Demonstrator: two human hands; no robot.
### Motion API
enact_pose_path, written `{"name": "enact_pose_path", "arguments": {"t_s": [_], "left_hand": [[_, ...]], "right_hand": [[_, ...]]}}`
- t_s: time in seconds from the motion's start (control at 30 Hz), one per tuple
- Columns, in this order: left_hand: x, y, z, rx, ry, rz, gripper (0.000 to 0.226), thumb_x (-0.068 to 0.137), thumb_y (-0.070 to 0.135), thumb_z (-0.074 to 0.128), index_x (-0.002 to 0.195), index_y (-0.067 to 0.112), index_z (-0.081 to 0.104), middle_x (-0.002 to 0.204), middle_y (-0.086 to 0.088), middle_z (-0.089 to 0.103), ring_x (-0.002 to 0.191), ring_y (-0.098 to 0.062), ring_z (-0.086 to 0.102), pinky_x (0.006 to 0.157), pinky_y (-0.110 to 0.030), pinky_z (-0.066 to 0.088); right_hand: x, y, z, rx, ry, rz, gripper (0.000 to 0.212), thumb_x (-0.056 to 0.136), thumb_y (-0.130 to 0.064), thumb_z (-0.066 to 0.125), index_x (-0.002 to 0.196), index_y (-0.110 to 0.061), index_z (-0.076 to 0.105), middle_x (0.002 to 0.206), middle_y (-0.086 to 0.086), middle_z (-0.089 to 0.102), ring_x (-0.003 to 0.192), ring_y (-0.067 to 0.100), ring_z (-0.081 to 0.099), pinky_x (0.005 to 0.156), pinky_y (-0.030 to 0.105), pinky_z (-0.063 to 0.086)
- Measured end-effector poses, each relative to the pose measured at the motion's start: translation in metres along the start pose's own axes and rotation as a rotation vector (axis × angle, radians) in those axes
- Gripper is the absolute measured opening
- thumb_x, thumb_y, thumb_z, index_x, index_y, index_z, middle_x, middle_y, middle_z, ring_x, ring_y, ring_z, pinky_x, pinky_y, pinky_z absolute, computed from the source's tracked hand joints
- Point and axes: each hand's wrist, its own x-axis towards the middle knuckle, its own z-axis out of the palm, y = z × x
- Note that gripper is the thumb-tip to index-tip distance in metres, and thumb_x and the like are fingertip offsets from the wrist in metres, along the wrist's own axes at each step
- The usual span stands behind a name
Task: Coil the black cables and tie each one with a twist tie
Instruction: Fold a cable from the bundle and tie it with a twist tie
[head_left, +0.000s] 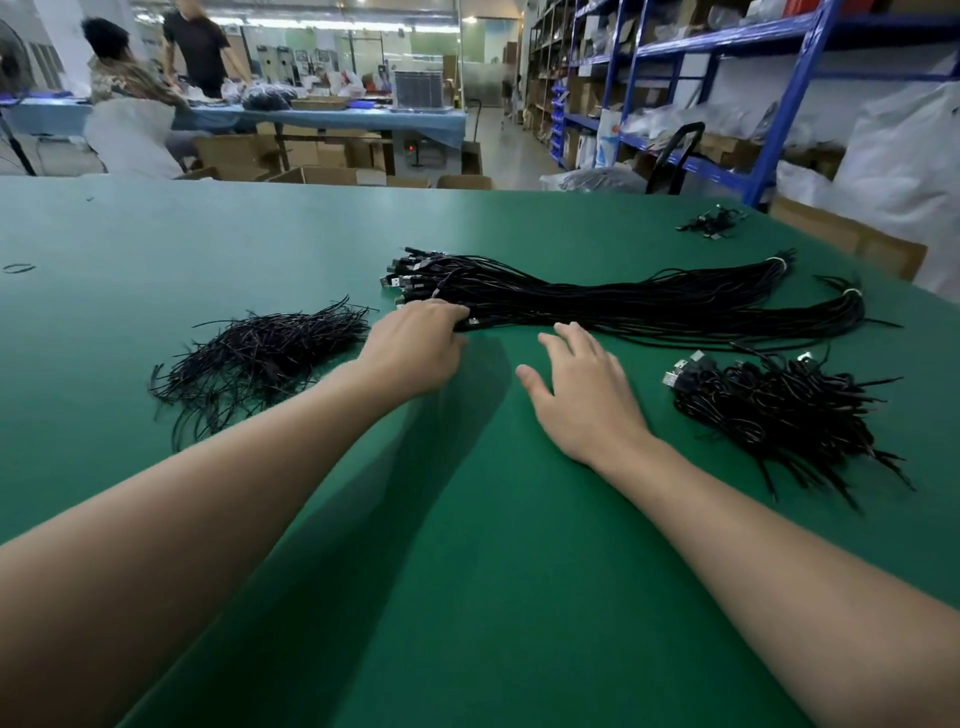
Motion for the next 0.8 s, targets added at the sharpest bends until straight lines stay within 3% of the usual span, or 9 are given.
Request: {"name": "enact_pose_path", "arguments": {"t_s": [0.17, 0.37, 0.5, 0.6, 0.73, 0.8], "left_hand": [[0.053, 0.007, 0.028, 0.022, 0.022, -0.021, 0.041, 0.104, 0.026, 0.052, 0.144, 0.019, 0.055, 0.144, -0.004, 0.056, 0.133, -0.030, 0.049, 0.102, -0.042, 0.046], [0.075, 0.003, 0.047, 0.056, 0.196, -0.041, 0.021, 0.097, 0.027, 0.064, 0.114, 0.027, 0.074, 0.120, -0.004, 0.065, 0.119, -0.029, 0.057, 0.095, -0.040, 0.041], [0.079, -0.001, 0.042, 0.085, 0.185, 0.023, 0.021, 0.099, 0.024, 0.060, 0.114, 0.027, 0.075, 0.121, -0.005, 0.065, 0.117, -0.029, 0.059, 0.092, -0.037, 0.041], [0.077, -0.003, 0.034, 0.084, 0.194, 0.050, 0.021, 0.101, 0.019, 0.057, 0.114, 0.022, 0.073, 0.119, -0.007, 0.062, 0.105, -0.033, 0.063, 0.083, -0.036, 0.041], [0.068, -0.006, 0.023, -0.006, 0.159, 0.033, 0.020, 0.103, 0.017, 0.053, 0.114, 0.014, 0.070, 0.118, -0.009, 0.058, 0.101, -0.035, 0.062, 0.082, -0.044, 0.051], [0.064, -0.010, 0.016, -0.156, 0.123, 0.008, 0.021, 0.104, 0.015, 0.052, 0.111, 0.012, 0.071, 0.111, -0.007, 0.061, 0.102, -0.028, 0.060, 0.085, -0.038, 0.049]], "right_hand": [[0.002, 0.003, 0.004, -0.001, -0.001, 0.013, 0.064, 0.105, -0.050, 0.034, 0.156, -0.011, 0.031, 0.165, 0.006, 0.025, 0.154, 0.019, 0.015, 0.125, 0.040, 0.013], [0.005, 0.006, 0.009, 0.010, -0.061, 0.031, 0.068, 0.105, -0.053, 0.032, 0.159, -0.012, 0.022, 0.168, 0.005, 0.014, 0.155, 0.018, 0.007, 0.126, 0.042, 0.010], [0.023, 0.012, 0.011, -0.020, -0.039, 0.045, 0.070, 0.104, -0.049, 0.038, 0.160, -0.013, 0.017, 0.170, 0.004, 0.006, 0.156, 0.017, 0.000, 0.126, 0.042, 0.006], [0.048, 0.016, 0.013, -0.053, 0.015, 0.093, 0.079, 0.101, -0.050, 0.047, 0.161, -0.014, 0.010, 0.170, 0.005, 0.001, 0.156, 0.019, -0.005, 0.126, 0.044, 0.005], [0.086, 0.022, 0.021, -0.106, 0.046, 0.168, 0.089, 0.094, -0.059, 0.053, 0.162, -0.023, 0.006, 0.169, 0.008, -0.005, 0.156, 0.025, -0.010, 0.125, 0.051, 0.002], [0.102, 0.026, 0.025, -0.030, -0.020, 0.275, 0.091, 0.091, -0.066, 0.052, 0.161, -0.030, 0.006, 0.169, 0.008, -0.005, 0.156, 0.025, -0.011, 0.125, 0.051, 0.001]]}}
